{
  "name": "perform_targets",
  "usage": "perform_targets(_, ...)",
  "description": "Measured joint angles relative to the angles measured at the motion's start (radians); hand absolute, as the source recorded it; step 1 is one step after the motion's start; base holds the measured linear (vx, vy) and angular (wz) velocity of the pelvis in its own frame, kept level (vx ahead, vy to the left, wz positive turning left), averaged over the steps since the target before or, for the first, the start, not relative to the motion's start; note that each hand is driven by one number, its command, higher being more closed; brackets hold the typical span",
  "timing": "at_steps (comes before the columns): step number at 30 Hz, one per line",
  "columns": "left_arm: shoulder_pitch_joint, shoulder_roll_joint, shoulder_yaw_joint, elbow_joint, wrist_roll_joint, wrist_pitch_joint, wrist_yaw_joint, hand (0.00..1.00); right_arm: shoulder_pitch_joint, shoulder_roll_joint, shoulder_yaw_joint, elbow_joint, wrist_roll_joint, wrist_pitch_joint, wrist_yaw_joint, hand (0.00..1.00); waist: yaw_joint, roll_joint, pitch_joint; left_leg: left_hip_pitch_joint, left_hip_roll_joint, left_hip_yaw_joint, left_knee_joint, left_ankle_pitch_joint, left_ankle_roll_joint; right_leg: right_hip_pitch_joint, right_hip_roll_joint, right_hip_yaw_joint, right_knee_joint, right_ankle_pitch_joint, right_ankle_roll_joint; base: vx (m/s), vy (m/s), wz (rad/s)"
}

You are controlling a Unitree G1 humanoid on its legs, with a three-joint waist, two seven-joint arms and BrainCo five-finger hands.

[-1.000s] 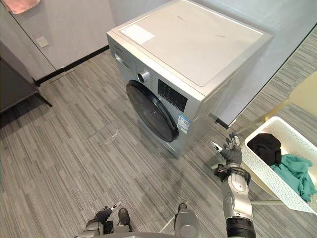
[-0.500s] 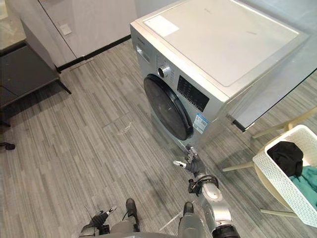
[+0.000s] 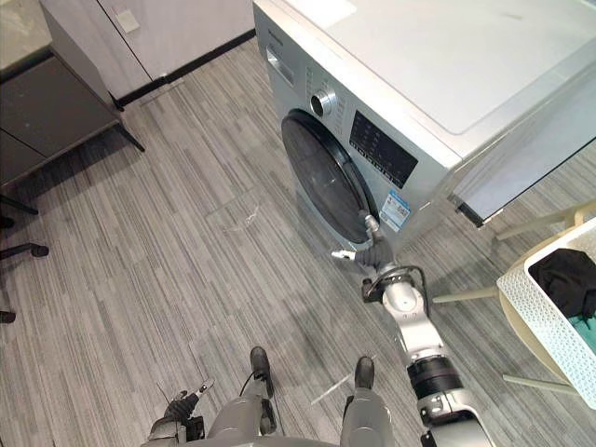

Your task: Pick up the laundry basket with both hands and put the clothes into the washing machine.

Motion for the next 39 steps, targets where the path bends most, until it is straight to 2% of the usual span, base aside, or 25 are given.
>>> perform_targets(5,0.000,0.000,0.003,-0.010,-0.042,-0.011,0.021,0.00,-0.143,-0.061,-0.031,0.121,0.104,0.000,-0.037,0.00,0.010,0.001,0.045,-0.028,0.000,-0.005,-0.001,0.000,0.000,-0.029,0.001,0.006,-0.007,0.020,0.002,-0.04,0.018,-0.04)
perform_targets(7,-0.001,-0.001,0.004,-0.011,-0.052,-0.015,0.022,0.00,-0.196,-0.086,-0.032,0.158,0.128,0.000,-0.044,0.00,0.024,0.000,0.050,-0.048,0.000,-0.015,-0.001,0.000,0.000,-0.045,0.002,0.006,-0.018,0.034,0.003,0.00,0.004,-0.02)
perform_targets(11,-0.001,-0.001,0.008,-0.037,-0.084,-0.019,0.042,0.00,-0.360,-0.147,-0.037,0.282,0.155,0.018,-0.052,0.00,0.029,0.002,0.087,-0.075,-0.001,-0.055,-0.001,0.000,0.000,-0.053,0.002,-0.018,-0.017,0.040,0.003,-0.02,0.019,0.14)
perform_targets(13,-0.002,-0.002,0.007,-0.040,-0.092,-0.025,0.045,0.00,-0.418,-0.149,-0.041,0.325,0.166,0.023,-0.056,0.00,0.033,0.002,0.091,-0.100,-0.001,-0.064,-0.001,-0.001,0.000,-0.074,0.002,-0.028,-0.012,0.040,0.003,-0.02,0.021,0.21)
perform_targets(18,-0.006,-0.002,0.005,-0.086,-0.129,-0.045,0.059,0.00,-0.610,-0.151,-0.049,0.440,0.195,0.025,-0.056,0.00,0.053,0.003,0.135,-0.137,-0.012,-0.085,-0.003,-0.001,0.000,-0.119,-0.015,-0.034,0.023,0.040,0.004,-0.02,0.027,0.08)
perform_targets(21,-0.009,0.001,0.003,-0.121,-0.154,-0.060,0.060,0.00,-0.722,-0.160,-0.055,0.497,0.202,0.025,-0.058,0.00,0.054,0.006,0.171,-0.163,-0.023,-0.105,-0.006,0.003,0.006,-0.146,-0.026,-0.039,0.039,0.043,0.008,-0.03,0.027,0.10)
perform_targets(26,-0.011,-0.001,-0.015,-0.152,-0.162,-0.069,0.063,0.00,-0.771,-0.188,-0.057,0.522,0.203,0.021,-0.083,0.00,0.051,0.008,0.200,-0.190,-0.040,-0.116,-0.009,0.000,0.003,-0.167,-0.046,-0.044,0.044,0.053,0.023,-0.05,0.039,0.09)
perform_targets(29,-0.032,-0.002,-0.048,-0.171,-0.195,-0.084,0.068,0.00,-0.830,-0.189,-0.110,0.554,0.204,0.018,-0.104,0.00,0.056,0.016,0.227,-0.222,-0.048,-0.141,-0.009,-0.002,0.006,-0.188,-0.054,-0.048,0.034,0.069,0.024,-0.08,0.034,0.10)
perform_targets(32,-0.033,-0.003,-0.068,-0.185,-0.196,-0.085,0.084,0.00,-0.831,-0.181,-0.139,0.553,0.204,0.017,-0.134,0.00,0.060,0.018,0.238,-0.238,-0.051,-0.159,-0.008,-0.002,0.005,-0.189,-0.054,-0.062,0.029,0.073,0.025,-0.03,0.012,0.17)
perform_targets(34,-0.032,-0.004,-0.082,-0.184,-0.196,-0.084,0.087,0.00,-0.808,-0.144,-0.144,0.514,0.203,0.008,-0.160,0.00,0.072,0.018,0.240,-0.237,-0.051,-0.160,-0.004,-0.001,0.005,-0.188,-0.055,-0.065,0.033,0.076,0.022,0.02,-0.014,0.02)
perform_targets(35,-0.032,-0.008,-0.082,-0.185,-0.197,-0.084,0.089,0.00,-0.754,-0.122,-0.135,0.442,0.202,-0.005,-0.163,0.00,0.079,0.018,0.240,-0.232,-0.051,-0.161,-0.003,0.007,0.010,-0.186,-0.054,-0.065,0.041,0.072,0.024,0.04,-0.024,-0.04)
perform_targets(39,-0.033,-0.010,-0.080,-0.184,-0.197,-0.083,0.105,0.00,-0.614,-0.046,-0.038,0.261,0.204,-0.029,-0.160,0.00,0.073,0.017,0.239,-0.209,-0.051,-0.163,-0.002,0.018,0.024,-0.180,-0.055,-0.064,0.082,0.038,0.021,0.09,-0.059,-0.01)
